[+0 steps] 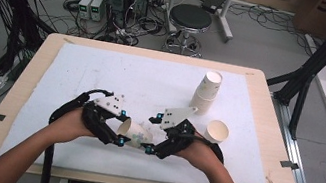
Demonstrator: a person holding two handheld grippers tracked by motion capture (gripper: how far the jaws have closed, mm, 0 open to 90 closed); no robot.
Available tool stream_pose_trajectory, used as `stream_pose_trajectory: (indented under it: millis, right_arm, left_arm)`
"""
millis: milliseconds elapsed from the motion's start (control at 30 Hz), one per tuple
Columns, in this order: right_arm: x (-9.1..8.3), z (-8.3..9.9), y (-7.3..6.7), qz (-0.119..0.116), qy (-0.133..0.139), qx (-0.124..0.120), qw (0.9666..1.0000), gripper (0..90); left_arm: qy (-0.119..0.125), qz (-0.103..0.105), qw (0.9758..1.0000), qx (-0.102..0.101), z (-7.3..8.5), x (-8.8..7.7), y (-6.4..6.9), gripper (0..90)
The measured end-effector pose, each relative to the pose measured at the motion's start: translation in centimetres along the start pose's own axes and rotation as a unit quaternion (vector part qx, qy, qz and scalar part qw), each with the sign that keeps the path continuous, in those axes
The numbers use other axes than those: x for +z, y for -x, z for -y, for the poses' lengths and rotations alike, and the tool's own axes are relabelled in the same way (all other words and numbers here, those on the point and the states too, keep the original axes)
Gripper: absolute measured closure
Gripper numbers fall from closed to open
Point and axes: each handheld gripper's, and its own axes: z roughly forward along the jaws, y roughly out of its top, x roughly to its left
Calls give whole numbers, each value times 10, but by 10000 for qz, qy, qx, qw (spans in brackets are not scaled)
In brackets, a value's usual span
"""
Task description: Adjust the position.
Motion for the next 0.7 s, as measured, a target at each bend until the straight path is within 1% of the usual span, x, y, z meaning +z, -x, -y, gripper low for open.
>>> stream_pose_trajectory:
  millis: [33,67,100,133,200,300,400,500,700]
  right_arm:
    - [0,0,0,1,-16,-1,10000,209]
    - [1,-1,0,10,-89,-48,9999,209]
    - [1,-1,0,10,-89,-48,9999,209]
    - [2,-2,0,23,-117,-101,9999,209]
    - [3,-4,-1,17,-156,-111,9998,209]
    - [5,-7,-1,50,-266,-198,9994,209]
    - [9,-10,-1,71,-397,-283,9988,209]
    - [16,-12,-3,108,-606,-387,9974,210]
    - [23,-14,-4,131,-734,-437,9963,212]
  left_arm:
    - [-43,-10,10000,-6,-1,0,-1,352]
    - [-86,-21,10000,-17,-2,-1,-1,351]
    - [-124,-36,9999,-8,-3,-1,-2,351]
    - [-175,-37,9998,-19,-4,-1,-2,351]
    - [-261,-60,9996,16,-6,-2,-2,352]
    - [-486,-101,9987,106,-11,-2,-2,351]
    - [-649,-119,9978,109,-15,0,-2,352]
    - [-786,-111,9967,143,-18,1,-1,350]
    - [-850,-139,9962,114,-20,5,0,346]
